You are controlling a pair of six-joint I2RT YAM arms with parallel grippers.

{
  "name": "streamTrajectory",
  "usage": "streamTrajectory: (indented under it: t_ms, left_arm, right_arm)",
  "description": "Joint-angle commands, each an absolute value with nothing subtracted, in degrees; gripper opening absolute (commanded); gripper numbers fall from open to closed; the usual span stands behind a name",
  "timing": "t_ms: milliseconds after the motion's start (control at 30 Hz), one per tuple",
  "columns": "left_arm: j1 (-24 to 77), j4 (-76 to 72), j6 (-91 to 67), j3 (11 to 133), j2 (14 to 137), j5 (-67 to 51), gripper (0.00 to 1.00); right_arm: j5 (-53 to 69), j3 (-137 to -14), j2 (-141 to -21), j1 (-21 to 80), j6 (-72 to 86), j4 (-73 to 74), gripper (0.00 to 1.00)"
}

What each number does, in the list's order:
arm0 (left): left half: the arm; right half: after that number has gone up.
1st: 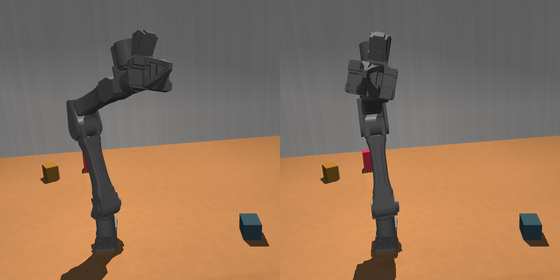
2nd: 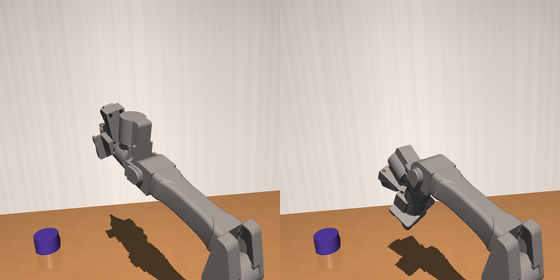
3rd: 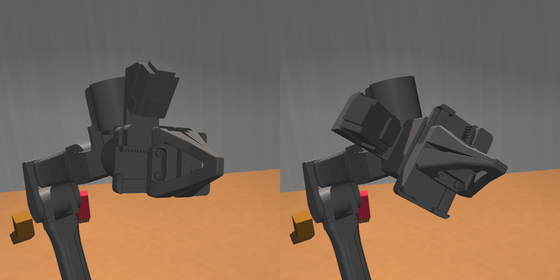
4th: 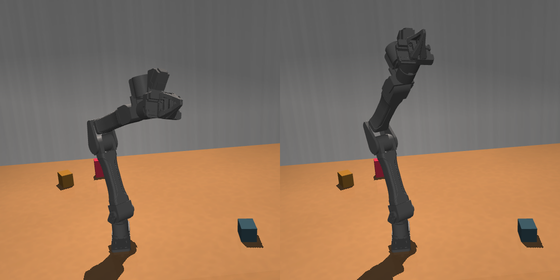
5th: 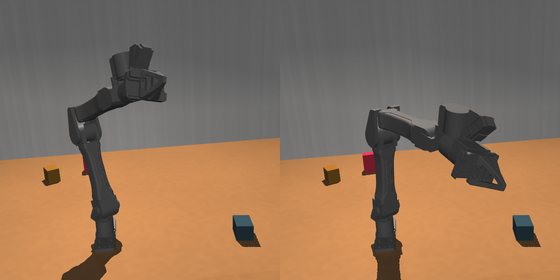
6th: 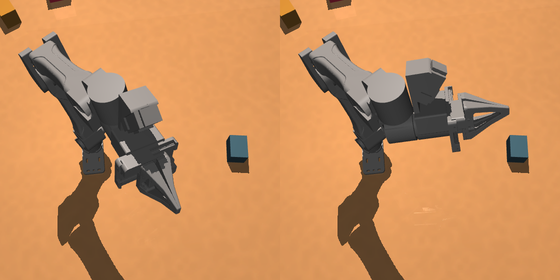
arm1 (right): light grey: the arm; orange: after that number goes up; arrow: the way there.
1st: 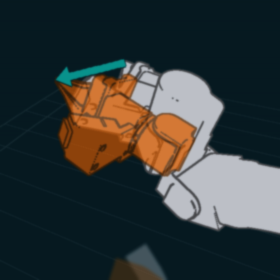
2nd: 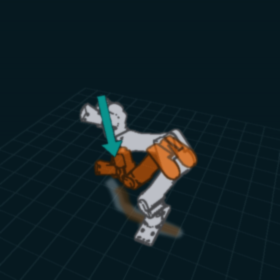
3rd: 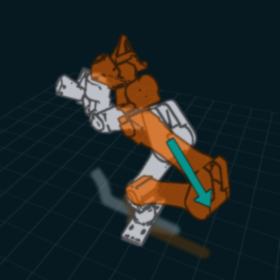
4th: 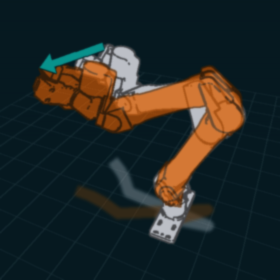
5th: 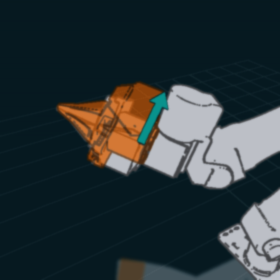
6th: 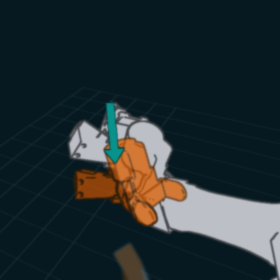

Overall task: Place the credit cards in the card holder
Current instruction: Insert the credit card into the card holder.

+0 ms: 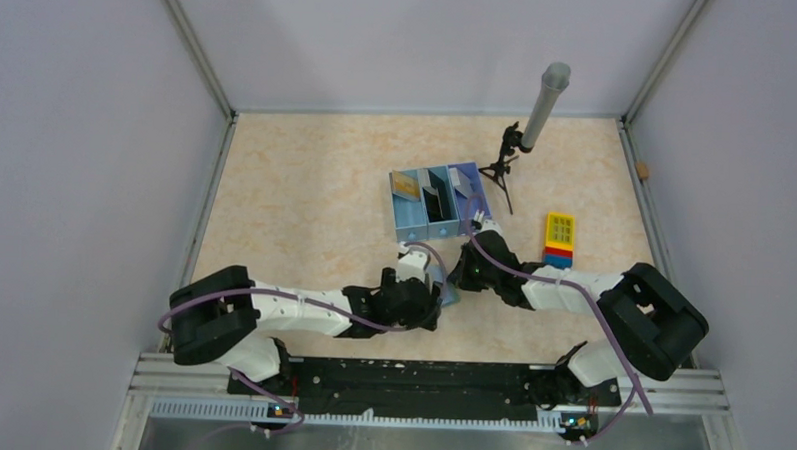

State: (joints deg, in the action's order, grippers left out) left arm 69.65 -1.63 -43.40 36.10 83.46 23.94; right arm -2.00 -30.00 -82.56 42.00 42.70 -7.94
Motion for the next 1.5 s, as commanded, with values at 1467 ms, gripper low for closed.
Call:
streamTrajectory:
  t_ms: [1467]
  left_arm:
    - [65.0, 3.4, -33.1, 36.9, 79.8, 20.8, 0.92]
  right_arm:
    - [-2.0, -27.3, -82.0, 43.0, 43.1, -5.4, 0.0]
